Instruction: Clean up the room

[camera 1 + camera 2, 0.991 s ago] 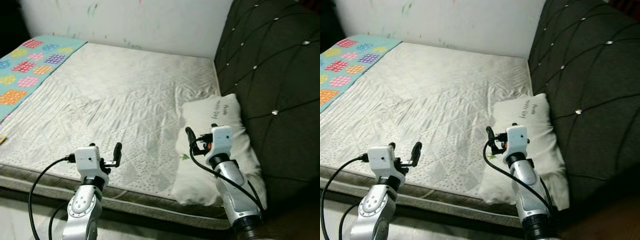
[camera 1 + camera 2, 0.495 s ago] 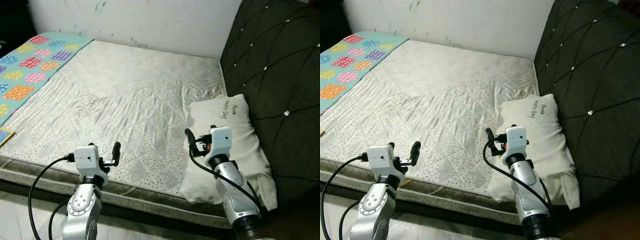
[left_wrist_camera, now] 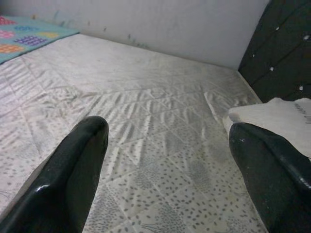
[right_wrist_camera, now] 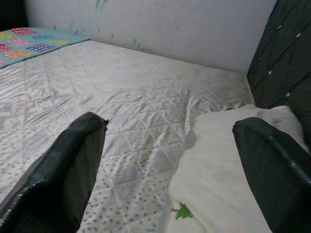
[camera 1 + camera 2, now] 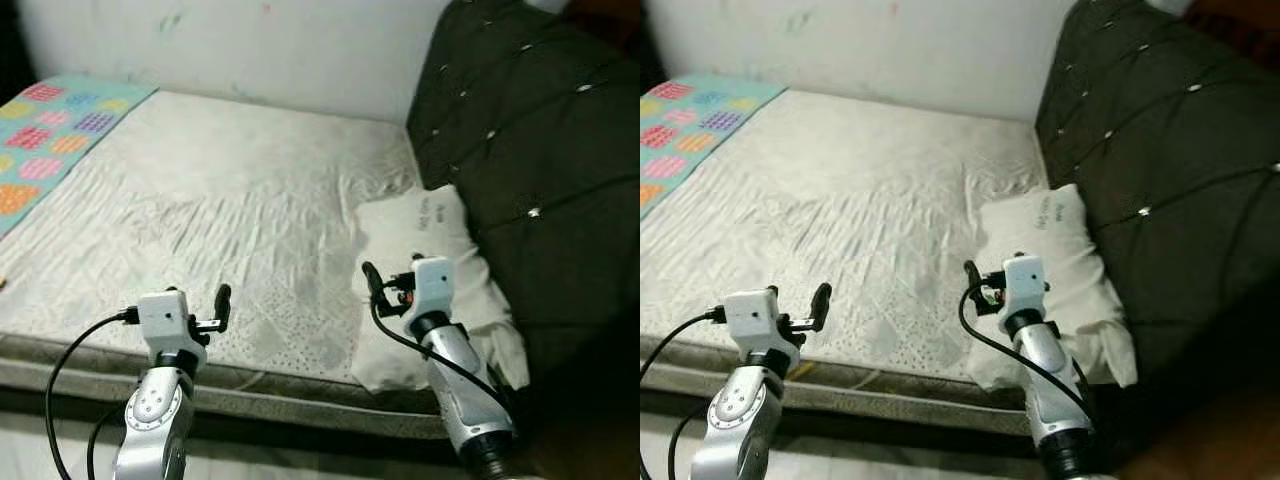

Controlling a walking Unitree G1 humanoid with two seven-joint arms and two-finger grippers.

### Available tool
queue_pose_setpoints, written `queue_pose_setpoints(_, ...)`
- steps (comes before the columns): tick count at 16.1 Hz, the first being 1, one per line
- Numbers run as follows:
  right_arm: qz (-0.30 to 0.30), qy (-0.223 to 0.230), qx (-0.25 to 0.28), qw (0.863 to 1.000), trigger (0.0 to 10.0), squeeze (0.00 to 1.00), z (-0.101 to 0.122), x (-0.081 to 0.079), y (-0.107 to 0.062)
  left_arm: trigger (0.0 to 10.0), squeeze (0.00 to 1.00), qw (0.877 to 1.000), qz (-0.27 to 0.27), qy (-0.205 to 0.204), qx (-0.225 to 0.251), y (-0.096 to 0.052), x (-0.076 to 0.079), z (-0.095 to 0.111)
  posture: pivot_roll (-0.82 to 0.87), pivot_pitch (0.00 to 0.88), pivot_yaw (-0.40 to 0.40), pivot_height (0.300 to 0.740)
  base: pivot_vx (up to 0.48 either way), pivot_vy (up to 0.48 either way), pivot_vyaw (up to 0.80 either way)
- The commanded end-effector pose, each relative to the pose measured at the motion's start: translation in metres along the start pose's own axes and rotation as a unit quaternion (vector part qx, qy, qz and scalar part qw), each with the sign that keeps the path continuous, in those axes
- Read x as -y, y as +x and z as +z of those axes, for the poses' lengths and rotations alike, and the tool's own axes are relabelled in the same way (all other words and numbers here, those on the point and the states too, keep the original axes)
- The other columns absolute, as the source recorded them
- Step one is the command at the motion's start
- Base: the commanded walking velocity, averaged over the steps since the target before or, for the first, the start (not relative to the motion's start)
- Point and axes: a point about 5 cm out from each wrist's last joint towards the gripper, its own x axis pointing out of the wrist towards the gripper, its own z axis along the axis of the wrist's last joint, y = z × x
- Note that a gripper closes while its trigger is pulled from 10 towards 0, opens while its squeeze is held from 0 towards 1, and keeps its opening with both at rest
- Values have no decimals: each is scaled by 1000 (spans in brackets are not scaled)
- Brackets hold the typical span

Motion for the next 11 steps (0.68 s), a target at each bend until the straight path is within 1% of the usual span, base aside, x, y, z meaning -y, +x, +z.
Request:
queue_pose_setpoints(1,-8,-8,2,1000,10000,0,2,8,0,10000,0,1000,-9,-3,2,2,7,0,-44,0,-40,740,0,386,0)
queue_pose_setpoints(2,-7,-8,2,1000,10000,0,2,8,0,10000,0,1000,-9,-3,3,2,8,0,-45,0,-39,740,0,292,0)
queue_pose_setpoints(4,-7,-9,1,1000,10000,0,1,7,0,10000,0,1000,-21,0,15,2,9,2,-45,0,-41,740,0,0,0)
queue_pose_setpoints(6,-3,-4,-1,1000,10000,0,0,6,0,10000,0,999,-28,-14,16,1,9,2,-45,0,-44,740,0,0,0)
queue_pose_setpoints(10,-4,5,-7,1000,10000,0,-3,5,0,10000,0,999,-35,-18,17,1,10,2,-44,0,-43,740,0,0,0)
queue_pose_setpoints(11,-4,8,-7,1000,10000,0,-3,4,0,10000,0,999,-39,-20,18,1,11,2,-45,0,-41,740,0,0,-744)
